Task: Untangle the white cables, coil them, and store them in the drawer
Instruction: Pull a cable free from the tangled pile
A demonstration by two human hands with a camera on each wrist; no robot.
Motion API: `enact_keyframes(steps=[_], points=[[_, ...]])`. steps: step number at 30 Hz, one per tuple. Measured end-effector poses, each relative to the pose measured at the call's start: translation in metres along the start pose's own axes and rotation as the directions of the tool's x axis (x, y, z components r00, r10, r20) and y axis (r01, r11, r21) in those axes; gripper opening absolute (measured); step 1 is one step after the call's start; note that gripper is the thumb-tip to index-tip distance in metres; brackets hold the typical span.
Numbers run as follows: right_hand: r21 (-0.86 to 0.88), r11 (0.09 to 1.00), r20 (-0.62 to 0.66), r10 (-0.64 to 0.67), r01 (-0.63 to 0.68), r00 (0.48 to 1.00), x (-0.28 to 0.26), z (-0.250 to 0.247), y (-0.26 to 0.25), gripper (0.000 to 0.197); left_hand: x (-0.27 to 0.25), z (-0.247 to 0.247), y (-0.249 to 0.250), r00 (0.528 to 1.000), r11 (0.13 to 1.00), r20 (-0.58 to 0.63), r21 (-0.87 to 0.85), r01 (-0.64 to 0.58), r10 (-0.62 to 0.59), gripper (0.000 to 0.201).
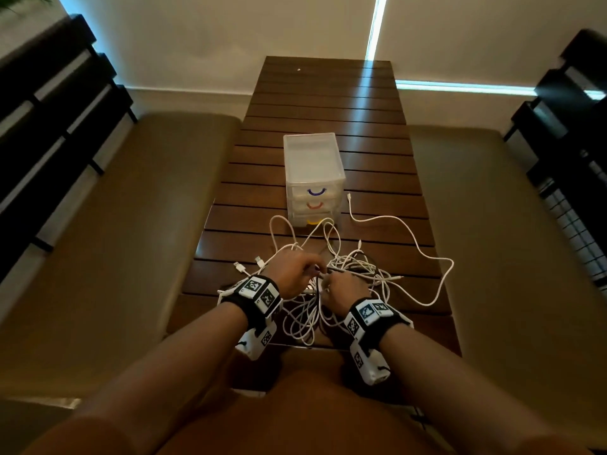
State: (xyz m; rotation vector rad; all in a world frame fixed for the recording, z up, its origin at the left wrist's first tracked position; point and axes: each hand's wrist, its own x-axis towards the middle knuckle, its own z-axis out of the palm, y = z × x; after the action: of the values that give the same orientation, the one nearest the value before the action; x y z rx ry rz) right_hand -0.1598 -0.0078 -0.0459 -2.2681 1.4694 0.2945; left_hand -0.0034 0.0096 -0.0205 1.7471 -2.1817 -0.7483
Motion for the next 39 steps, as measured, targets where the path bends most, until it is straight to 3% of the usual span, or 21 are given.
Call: enact_keyframes(steps=[3, 6, 10, 15, 18, 20, 24, 26, 29, 32, 34, 35, 37, 39], points=[[-0.017, 1.000, -0.022, -0.005, 0.004, 1.000, 0.001, -0.002, -0.003, 0.022, 0.001, 0.001, 0.006, 0.999, 0.987, -0.038, 0.156, 0.038, -0.032, 0.027], [-0.026, 0.999, 0.002, -0.036, 0.036, 0.999, 0.005, -0.006, -0.002, 0.022, 0.003, -0.003, 0.011, 0.992, 0.988, -0.104, 0.126, 0.090, -0.077, 0.030], [-0.070, 0.997, 0.087, -0.030, 0.036, 0.996, 0.010, -0.006, -0.002, 0.026, 0.006, -0.003, 0.013, 0.995, 0.998, -0.090, -0.050, 0.028, -0.033, 0.026], [-0.133, 0.989, 0.188, -0.044, 0.070, 0.981, 0.013, -0.005, 0.000, 0.029, 0.008, 0.004, 0.005, 0.997, 0.997, -0.006, 0.030, -0.075, 0.076, 0.023], [0.040, 0.993, 0.200, -0.118, 0.112, 0.973, 0.007, -0.024, 0.004, 0.021, 0.010, 0.002, 0.004, 0.995, 0.992, -0.046, -0.085, -0.090, 0.086, 0.025], [0.222, 0.967, 0.143, -0.155, 0.121, 0.978, -0.002, -0.046, 0.007, 0.012, 0.014, -0.001, 0.005, 0.993, 0.995, -0.095, -0.057, -0.081, 0.075, 0.023], [0.501, 0.847, -0.070, -0.165, 0.177, 0.984, -0.023, -0.101, 0.015, 0.015, 0.018, -0.002, -0.002, 0.994, 0.997, -0.106, 0.068, -0.021, 0.028, 0.013], [0.610, 0.751, -0.225, -0.143, 0.254, 0.964, -0.031, -0.126, 0.020, 0.018, 0.018, -0.003, -0.010, 0.997, 0.998, -0.048, -0.029, 0.057, -0.058, 0.013], [0.759, 0.538, -0.388, -0.081, 0.368, 0.918, -0.040, -0.156, 0.026, 0.017, 0.020, -0.011, -0.012, 0.993, 0.983, 0.035, -0.139, 0.117, -0.113, 0.016], [0.805, 0.456, -0.364, -0.126, 0.380, 0.923, -0.041, -0.161, 0.028, 0.019, 0.024, -0.036, 0.008, 0.992, 0.909, -0.115, -0.417, 0.008, -0.062, 0.024], [0.797, 0.461, -0.367, -0.146, 0.391, 0.919, -0.040, -0.156, 0.023, 0.015, 0.028, -0.063, 0.028, 0.995, 0.795, -0.100, -0.604, -0.060, -0.001, 0.032], [0.798, 0.446, -0.392, -0.128, 0.406, 0.911, -0.039, -0.154, 0.020, 0.012, 0.029, -0.073, 0.038, 0.996, 0.781, -0.064, -0.619, -0.082, 0.054, 0.030], [0.810, 0.387, -0.455, -0.059, 0.440, 0.889, -0.036, -0.151, 0.014, 0.009, 0.033, -0.084, 0.053, 0.993, 0.835, -0.014, -0.541, -0.104, 0.115, 0.017], [0.845, 0.297, -0.463, -0.012, 0.445, 0.886, -0.033, -0.147, 0.012, 0.008, 0.036, -0.085, 0.056, 0.994, 0.860, -0.044, -0.498, -0.111, 0.103, 0.016]])
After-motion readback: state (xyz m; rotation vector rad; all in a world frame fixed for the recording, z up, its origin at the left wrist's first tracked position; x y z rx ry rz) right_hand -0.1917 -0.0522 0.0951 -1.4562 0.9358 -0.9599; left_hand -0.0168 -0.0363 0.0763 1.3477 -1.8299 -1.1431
